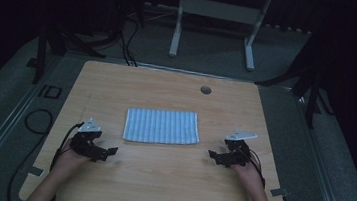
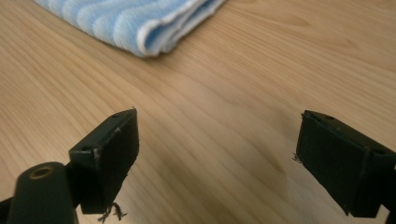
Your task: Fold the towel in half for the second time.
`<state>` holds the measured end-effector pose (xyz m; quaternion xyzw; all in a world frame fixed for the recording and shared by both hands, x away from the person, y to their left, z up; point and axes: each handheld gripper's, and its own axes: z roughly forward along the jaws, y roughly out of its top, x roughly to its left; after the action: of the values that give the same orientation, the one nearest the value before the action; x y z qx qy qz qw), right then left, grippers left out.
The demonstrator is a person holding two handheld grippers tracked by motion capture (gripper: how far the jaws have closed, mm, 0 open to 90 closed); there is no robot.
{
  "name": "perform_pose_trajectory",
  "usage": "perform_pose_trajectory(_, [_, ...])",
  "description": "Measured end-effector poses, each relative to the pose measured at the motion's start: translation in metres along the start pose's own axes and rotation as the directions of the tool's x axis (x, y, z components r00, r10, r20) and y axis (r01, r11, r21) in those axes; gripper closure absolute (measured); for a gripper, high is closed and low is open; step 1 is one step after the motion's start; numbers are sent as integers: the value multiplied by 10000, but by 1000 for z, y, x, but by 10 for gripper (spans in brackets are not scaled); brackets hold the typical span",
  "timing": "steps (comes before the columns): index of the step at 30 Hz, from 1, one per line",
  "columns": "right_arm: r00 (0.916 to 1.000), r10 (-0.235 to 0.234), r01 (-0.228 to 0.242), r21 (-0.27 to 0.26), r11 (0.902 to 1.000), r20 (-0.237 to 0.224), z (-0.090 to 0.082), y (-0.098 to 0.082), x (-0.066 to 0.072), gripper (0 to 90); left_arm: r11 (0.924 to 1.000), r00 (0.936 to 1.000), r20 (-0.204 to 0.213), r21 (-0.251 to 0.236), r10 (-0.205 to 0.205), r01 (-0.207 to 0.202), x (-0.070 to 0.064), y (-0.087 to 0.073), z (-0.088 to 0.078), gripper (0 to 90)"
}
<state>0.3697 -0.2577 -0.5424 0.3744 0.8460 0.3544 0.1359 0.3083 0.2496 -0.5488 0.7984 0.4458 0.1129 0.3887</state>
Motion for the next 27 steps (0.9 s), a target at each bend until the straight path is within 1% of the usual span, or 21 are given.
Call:
perform_pose_trajectory(1, [10000,87,-87,-36,10000,-2,-2,-3,-1,129,9997,9998,-134,-210,-141,138,3,-5,-4,19])
perform_pose_trajectory(2, [10000,87,-87,-36,10000,-2,-2,-3,-1,129,9997,9998,-134,-210,-141,138,3,-5,-4,19])
perform_pose_trajectory(3, [9997,203,-202,-118,9997,135,-5,-8,-3,129,9993,9993,-206,-240,-300,295,5,-9,-7,19])
perform_pose_trajectory(4, [9994,284,-281,-138,9995,206,-8,-13,-5,129,9988,9990,-241,-321,-365,357,6,-11,-9,19])
perform_pose_trajectory(6, [9991,319,-315,-139,9994,279,-10,-15,-6,130,9987,9989,-255,-312,-404,396,7,-13,-11,19])
perform_pose_trajectory(7, [9989,323,-317,-183,9993,343,-11,-16,-7,130,9982,9984,-271,-333,-506,497,8,-20,-14,19])
perform_pose_trajectory(8, [9979,460,-449,-233,9987,462,-16,-22,-9,130,9981,9985,-273,-384,-483,473,9,-23,-15,19])
perform_pose_trajectory(11, [9975,413,-401,-217,9990,573,-22,-27,-8,130,9975,9979,-336,-454,-549,533,9,-29,-18,19])
perform_pose_trajectory(12, [9975,413,-401,-217,9990,573,-22,-27,-8,130,9975,9979,-336,-454,-549,533,9,-29,-18,19])
perform_pose_trajectory(13, [9971,429,-414,-236,9989,634,-24,-29,-8,130,9964,9973,-370,-589,-636,613,8,-32,-20,19])
perform_pose_trajectory(15, [9963,444,-426,-262,9987,742,-29,-34,-8,130,9969,9969,-571,-608,-535,500,6,-34,-22,19])
perform_pose_trajectory(18, [9934,570,-528,-446,9976,994,-37,-41,-10,130,9963,9959,-752,-724,-510,455,4,-36,-26,19])
perform_pose_trajectory(19, [9934,570,-528,-446,9976,994,-37,-41,-10,130,9963,9959,-752,-724,-510,455,4,-36,-26,19])
perform_pose_trajectory(20, [9884,948,-860,-771,9933,1186,-46,-49,-13,131,9937,9952,-734,-959,-644,572,4,-39,-29,19])
perform_pose_trajectory(21, [9855,1087,-976,-889,9913,1300,-49,-52,-13,132,9871,9920,-917,-1427,-866,730,3,-43,-32,19])
perform_pose_trajectory(24, [9781,1399,-1226,-1165,9856,1540,-57,-59,-16,134,9818,9896,-1050,-1728,-978,787,1,-45,-35,19])
perform_pose_trajectory(25, [9746,1535,-1334,-1274,9828,1633,-60,-62,-16,134,9818,9894,-1055,-1717,-999,809,1,-44,-36,19])
perform_pose_trajectory(27, [9658,1721,-1444,-1493,9782,1938,-64,-67,-17,134,9815,9870,-1246,-1743,-1016,790,0,-45,-36,19])
